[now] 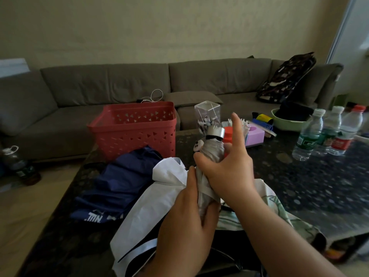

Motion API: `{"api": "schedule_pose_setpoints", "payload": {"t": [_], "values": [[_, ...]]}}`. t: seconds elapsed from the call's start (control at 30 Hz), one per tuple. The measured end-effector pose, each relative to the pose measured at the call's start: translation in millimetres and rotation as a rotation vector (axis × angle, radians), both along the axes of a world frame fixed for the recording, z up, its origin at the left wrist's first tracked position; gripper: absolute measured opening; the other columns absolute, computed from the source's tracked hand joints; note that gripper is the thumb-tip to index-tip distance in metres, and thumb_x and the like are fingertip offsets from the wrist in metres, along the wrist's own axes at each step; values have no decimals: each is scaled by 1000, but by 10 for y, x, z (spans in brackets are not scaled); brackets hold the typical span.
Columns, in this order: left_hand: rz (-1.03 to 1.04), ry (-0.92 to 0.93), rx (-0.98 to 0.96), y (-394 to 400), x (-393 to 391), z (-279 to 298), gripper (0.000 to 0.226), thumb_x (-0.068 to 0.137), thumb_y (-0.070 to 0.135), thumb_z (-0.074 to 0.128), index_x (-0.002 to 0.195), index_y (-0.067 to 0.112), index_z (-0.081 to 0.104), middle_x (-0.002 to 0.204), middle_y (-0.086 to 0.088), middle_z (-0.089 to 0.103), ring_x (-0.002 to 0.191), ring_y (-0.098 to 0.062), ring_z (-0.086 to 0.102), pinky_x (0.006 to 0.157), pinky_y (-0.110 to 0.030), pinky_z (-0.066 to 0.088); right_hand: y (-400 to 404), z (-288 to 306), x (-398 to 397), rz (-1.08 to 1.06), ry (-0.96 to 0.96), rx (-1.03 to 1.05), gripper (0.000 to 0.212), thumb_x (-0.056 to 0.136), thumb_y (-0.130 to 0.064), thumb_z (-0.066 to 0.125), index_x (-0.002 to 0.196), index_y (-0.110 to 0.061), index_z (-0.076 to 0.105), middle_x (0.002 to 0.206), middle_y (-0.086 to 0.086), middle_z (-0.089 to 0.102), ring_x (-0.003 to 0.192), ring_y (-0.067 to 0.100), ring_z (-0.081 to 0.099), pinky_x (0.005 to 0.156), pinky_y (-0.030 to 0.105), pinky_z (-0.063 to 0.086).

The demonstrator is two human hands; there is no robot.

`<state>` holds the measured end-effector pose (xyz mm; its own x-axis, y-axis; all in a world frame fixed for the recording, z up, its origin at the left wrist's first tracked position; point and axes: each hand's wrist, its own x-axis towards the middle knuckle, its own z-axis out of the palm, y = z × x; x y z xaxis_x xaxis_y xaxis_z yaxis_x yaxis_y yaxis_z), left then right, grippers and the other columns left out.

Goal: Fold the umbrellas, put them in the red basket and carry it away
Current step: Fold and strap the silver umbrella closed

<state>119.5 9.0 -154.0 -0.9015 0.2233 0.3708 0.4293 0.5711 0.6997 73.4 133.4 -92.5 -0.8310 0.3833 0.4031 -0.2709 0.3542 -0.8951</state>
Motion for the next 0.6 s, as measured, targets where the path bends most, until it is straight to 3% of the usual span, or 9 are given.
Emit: {"api": "schedule_pose_setpoints", "payload": {"t": [0.07,0.17,0.33,0.43,0.5,0.6], "values": [[4,22,25,4,-49,-20,72,97,60,36,160,57,1,146,24,51,127,6,53,103,-10,42,-38,12,-2,8,25,94,102,83,-27,82,155,-63,19,93,-14,70,81,2,68,69,10,51],[-4,-28,48,9,-59,-97,84,92,59,40,157,62,-14,118,17,66,97,-2,67,80,-29,58,-55,-48,-68,16,7,206,84,86,-34,76,149,-65,29,104,-8,68,91,10,67,82,38,59],[-42,-81,212,-75,-52,-50,87,97,34,64,150,74,8,92,16,74,88,-2,71,77,-22,57,-38,-81,-136,105,-57,187,59,86,-38,74,135,-61,52,109,-11,69,99,9,68,91,42,59],[-54,-165,289,-165,-52,29,79,101,19,67,154,60,24,105,33,73,101,14,67,84,-9,50,-15,-40,-140,283,-54,29,48,92,-29,74,128,-58,62,106,-17,74,99,4,72,95,42,60],[-106,-235,393,-223,-56,120,76,103,12,65,158,50,30,118,38,69,113,15,64,91,-7,48,6,-19,-126,448,-53,-34,41,96,-25,71,125,-54,69,120,-8,72,110,11,71,99,45,59],[-171,-307,533,-278,-83,231,66,102,3,63,146,49,47,118,28,74,113,5,69,89,-13,53,54,24,-79,554,-68,-28,28,100,-23,69,119,-43,76,125,0,71,114,16,70,101,48,58]]}}
